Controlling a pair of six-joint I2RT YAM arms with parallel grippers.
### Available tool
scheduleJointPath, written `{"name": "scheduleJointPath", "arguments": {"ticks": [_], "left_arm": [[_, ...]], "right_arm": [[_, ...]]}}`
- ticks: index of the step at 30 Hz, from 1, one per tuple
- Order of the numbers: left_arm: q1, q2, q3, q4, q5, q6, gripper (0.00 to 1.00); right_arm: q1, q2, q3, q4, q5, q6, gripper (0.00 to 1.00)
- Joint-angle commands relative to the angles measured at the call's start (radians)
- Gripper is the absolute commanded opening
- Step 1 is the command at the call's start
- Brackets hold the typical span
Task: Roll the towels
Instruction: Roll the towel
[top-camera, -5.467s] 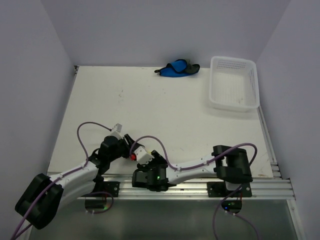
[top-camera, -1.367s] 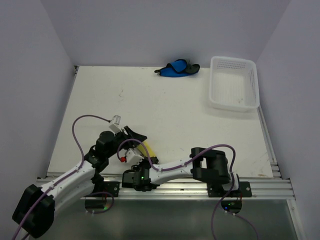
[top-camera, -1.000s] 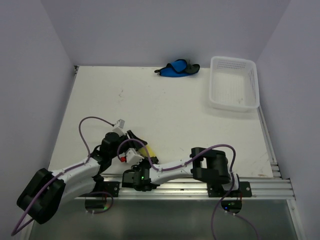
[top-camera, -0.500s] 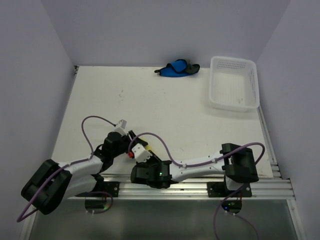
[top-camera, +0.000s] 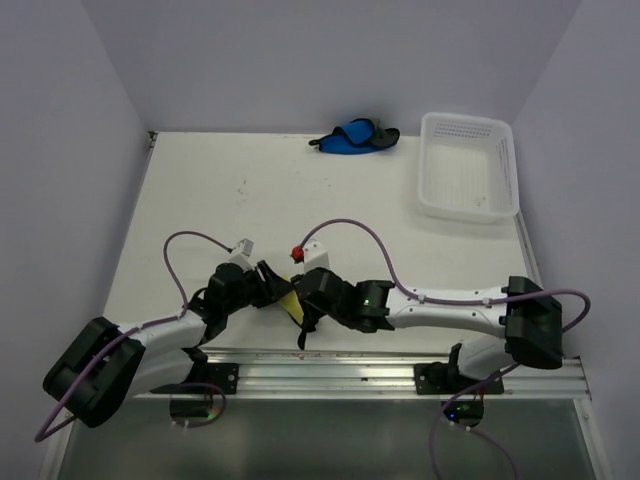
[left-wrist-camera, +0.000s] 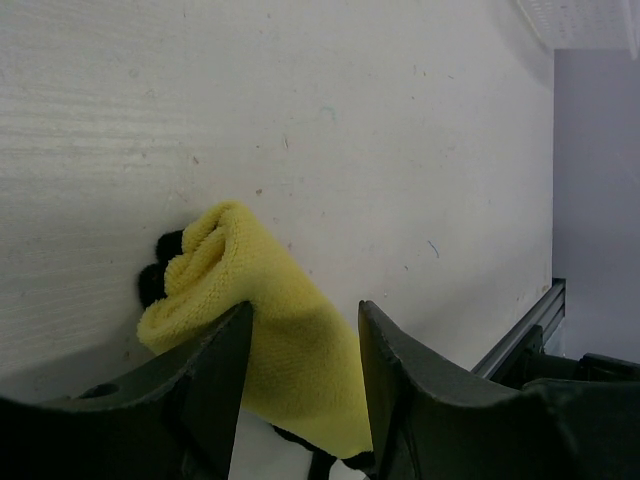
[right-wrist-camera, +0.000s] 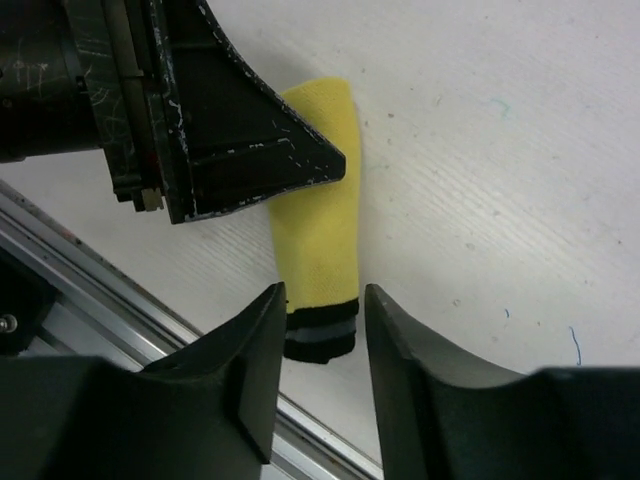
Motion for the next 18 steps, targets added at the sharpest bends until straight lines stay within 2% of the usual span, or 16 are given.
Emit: {"name": "scheduleJointPath", "arguments": {"ticks": [1,3,6,9,18], "left_arm": [[0.001,0.015,0.006,-0.032,-0.045,0.023,0.52],[0.001,0.015,0.009,-0.037,-0.046,0.023,0.52],[0.001,0.017,0.012,-0.041,-0.046,0.024,0.52],[0.001,0.021,0.014,-0.043,-0.046,0.024,0.52],[0.001,0.021,0.014,-0.041,-0.043,0.024,0.52]], "right_arm": [[-0.03,0.069,0.0,0.111,-0.126,0.009,0.38],[-0.046,0.112,0.006,0.136,-0.145,0.004,0.27],[-0.047,0.157,0.006,0.159,-0.16,-0.002,0.18],[-0.049,0.186,-0.011,0.17,-0.171,0.01,0.13],[-0.049,0.212,-0.115,0.228,-0.202,0.067,0.12]]}}
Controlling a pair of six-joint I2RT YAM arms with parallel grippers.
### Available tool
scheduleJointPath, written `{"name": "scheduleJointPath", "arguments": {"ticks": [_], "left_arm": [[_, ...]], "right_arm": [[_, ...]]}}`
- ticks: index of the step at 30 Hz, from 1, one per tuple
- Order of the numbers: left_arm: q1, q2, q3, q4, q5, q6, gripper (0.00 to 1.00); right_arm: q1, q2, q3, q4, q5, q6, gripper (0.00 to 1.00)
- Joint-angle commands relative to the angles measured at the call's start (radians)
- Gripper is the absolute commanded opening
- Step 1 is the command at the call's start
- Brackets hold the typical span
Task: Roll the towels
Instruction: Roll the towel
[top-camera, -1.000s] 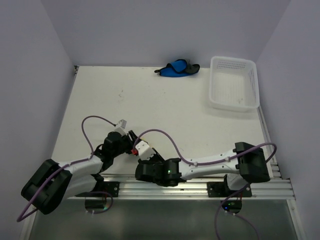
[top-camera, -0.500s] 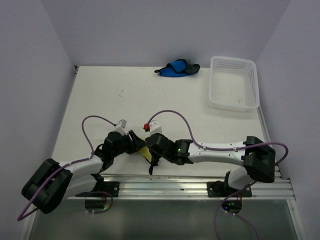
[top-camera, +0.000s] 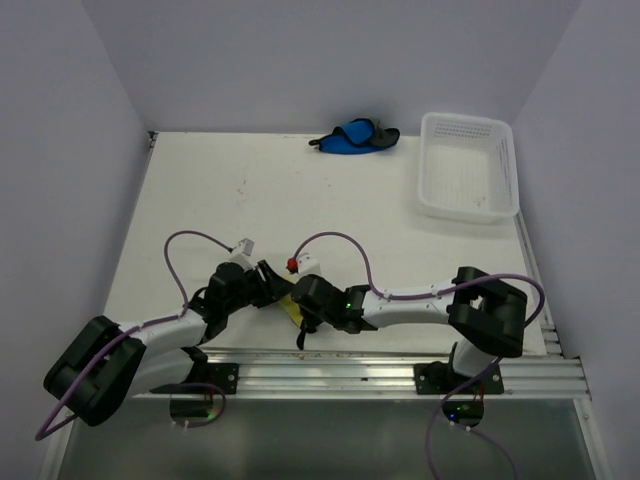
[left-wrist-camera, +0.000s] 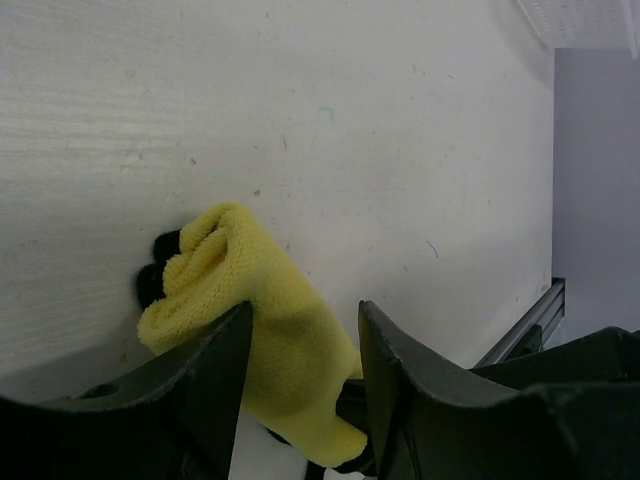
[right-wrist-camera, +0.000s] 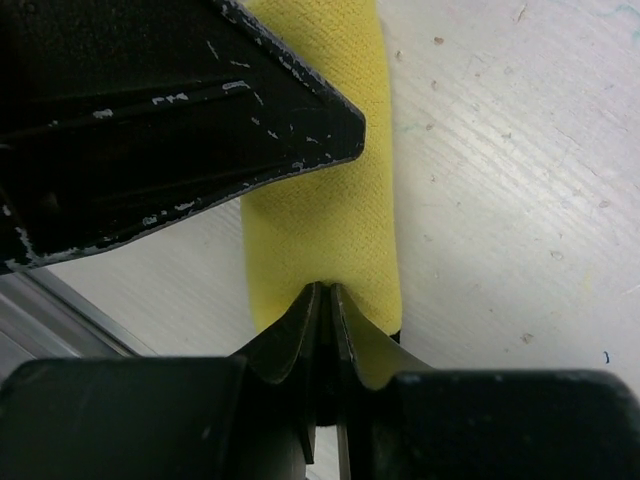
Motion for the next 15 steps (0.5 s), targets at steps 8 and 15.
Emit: {"name": "scheduleJointPath", "arguments": {"ticks": [8,15], "left_arm": [[0.002,0.002,0.032,-0.061,-0.038,0.027,0.52],[0.002,-0.011,0.044,-0.088,-0.036,0.03,0.52]], "right_arm": [[0.004,-0.084,0.093,-0.084,0.016,-0.054,0.3],[0.002,-0.019,0.155,-0.092,0.032,-0.109,0.47]]}}
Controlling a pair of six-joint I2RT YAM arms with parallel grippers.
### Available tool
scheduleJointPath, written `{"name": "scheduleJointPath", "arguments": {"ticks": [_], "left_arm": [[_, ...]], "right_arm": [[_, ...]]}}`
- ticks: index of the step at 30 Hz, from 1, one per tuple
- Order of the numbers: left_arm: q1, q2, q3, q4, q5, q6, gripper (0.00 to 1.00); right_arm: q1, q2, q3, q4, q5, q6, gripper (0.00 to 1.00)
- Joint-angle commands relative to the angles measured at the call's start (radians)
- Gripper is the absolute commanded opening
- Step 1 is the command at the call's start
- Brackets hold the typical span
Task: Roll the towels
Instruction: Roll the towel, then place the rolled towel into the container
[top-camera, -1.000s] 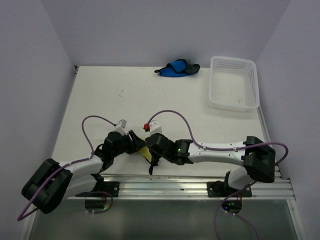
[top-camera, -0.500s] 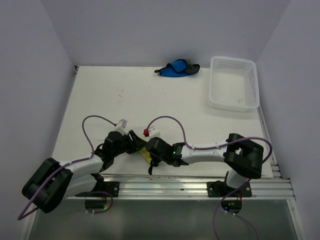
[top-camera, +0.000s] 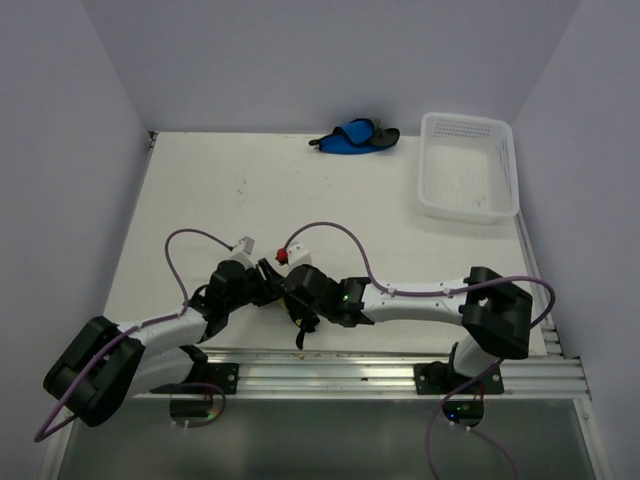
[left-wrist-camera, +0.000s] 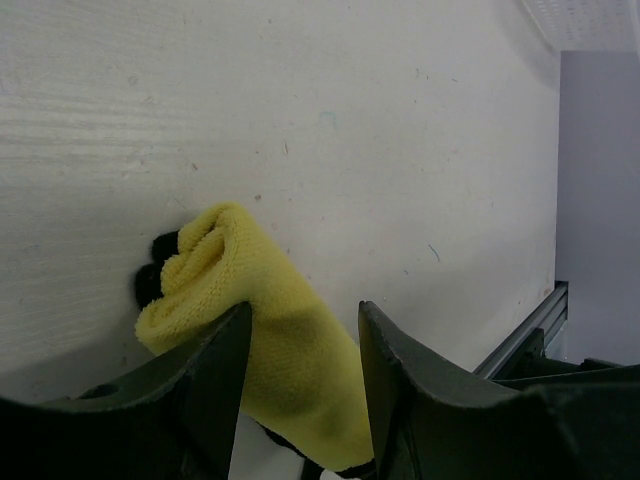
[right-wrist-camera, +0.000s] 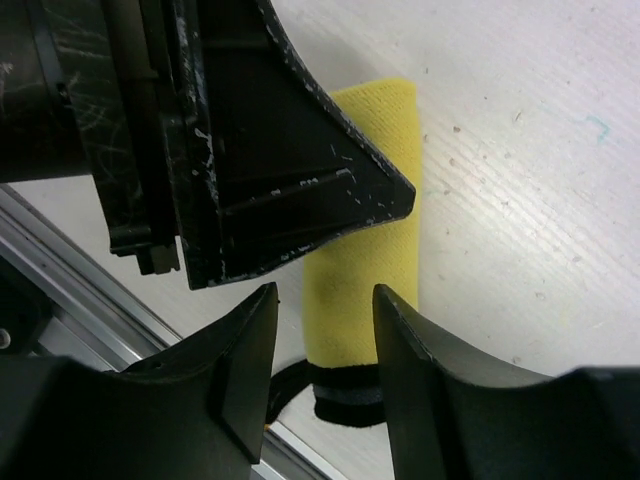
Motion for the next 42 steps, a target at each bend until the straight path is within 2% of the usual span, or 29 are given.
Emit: {"name": "scheduleJointPath", "arguments": {"ticks": [1,11,18,25,33,37,42], "left_arm": [[0.002,-0.013,0.022,-0.054,-0.035,0.028,0.52],[0.0,-0.007,0.023,-0.058,-0.029,0.026,0.52],[0.0,-0.007,0.008,-0.052,-0.027,0.023,0.51],[-0.002,-0.021,-0.003,-0.055,-0.03,0.017,0.51],[-0.002,-0.041,0.003,-0.065,-0.027,0.012,0.51],[0.0,-0.042,0.008,-0.069,-0.027,0.0,0.51],[-0.002,-0.059,0.014,-0.1,-0.058,-0.041,0.51]], "right_arm": [[0.001,0.027,0.037,-0.013,0.02,-0.043,0.48],[0.0,0.106,0.028,0.021,0.092,-0.098,0.57],[-0.012,0.13,0.019,0.07,0.058,-0.089,0.61],[-0.022,0.169,-0.001,0.109,0.028,-0.071,0.62],[-0.022,0.176,-0.038,0.129,0.026,-0.065,0.5],[-0.022,0.181,-0.049,0.129,0.035,-0.06,0.4],[-0.011,0.181,-0.072,0.129,0.06,-0.049,0.38]]}}
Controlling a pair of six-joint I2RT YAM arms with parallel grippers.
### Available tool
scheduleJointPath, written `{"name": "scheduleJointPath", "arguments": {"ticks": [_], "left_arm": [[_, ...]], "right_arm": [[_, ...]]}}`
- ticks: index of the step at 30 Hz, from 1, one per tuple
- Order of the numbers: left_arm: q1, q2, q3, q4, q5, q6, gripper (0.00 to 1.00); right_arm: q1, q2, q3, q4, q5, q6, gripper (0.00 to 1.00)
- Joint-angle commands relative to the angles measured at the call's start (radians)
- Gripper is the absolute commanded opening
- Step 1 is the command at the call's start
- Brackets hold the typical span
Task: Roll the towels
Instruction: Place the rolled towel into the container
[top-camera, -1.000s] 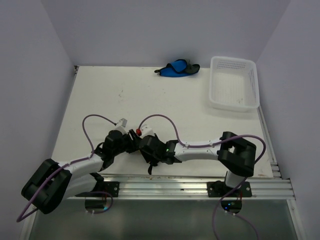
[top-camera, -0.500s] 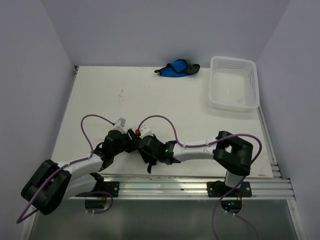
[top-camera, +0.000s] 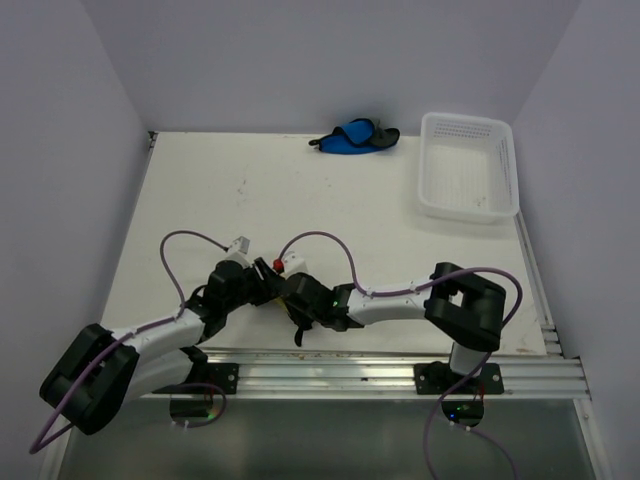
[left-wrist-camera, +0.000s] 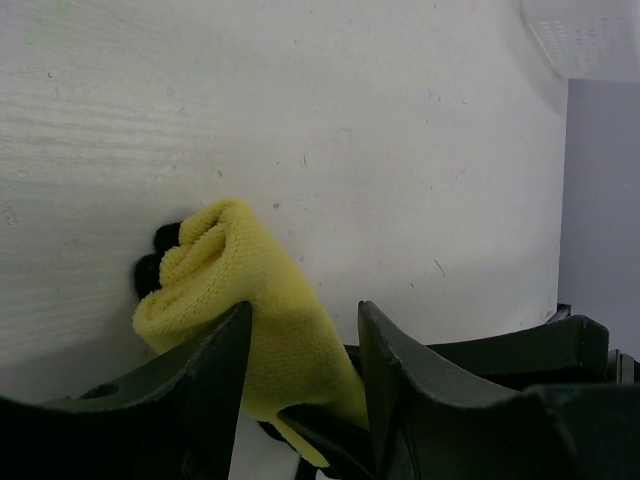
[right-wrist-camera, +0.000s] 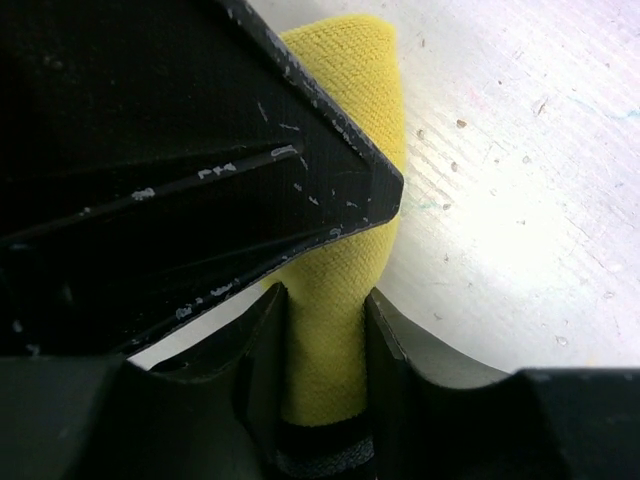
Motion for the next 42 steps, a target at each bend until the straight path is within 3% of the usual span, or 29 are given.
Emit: {"name": "scheduleJointPath", "arguments": {"ticks": [1,6,11,23,32,42], "left_arm": [[-0.002,-0.006,0.022,-0.057,-0.017,-0.04,0.51],[0.003,0.001,0.074,-0.1,-0.03,-0.052,0.51],[0.027,-0.039,0.122,-0.165,-0.063,-0.031,0.53],[0.159,-0.101,0.3,-0.415,-0.156,0.025,0.56],[0.188,-0.096,0.398,-0.518,-0.208,0.118,0.58],[0.191,-0.07,0.436,-0.542,-0.204,0.164,0.59]], "right_arm": [[0.009,0.033,-0.032,-0.019,0.048,0.016,0.36],[0.03,0.044,-0.021,-0.043,0.07,0.016,0.3],[0.044,0.026,-0.024,-0.046,0.087,0.016,0.17],[0.047,-0.005,-0.041,-0.068,0.111,0.036,0.0],[0.027,0.021,0.043,-0.242,0.24,0.066,0.0],[-0.126,-0.124,0.034,-0.253,0.196,0.004,0.0]]}}
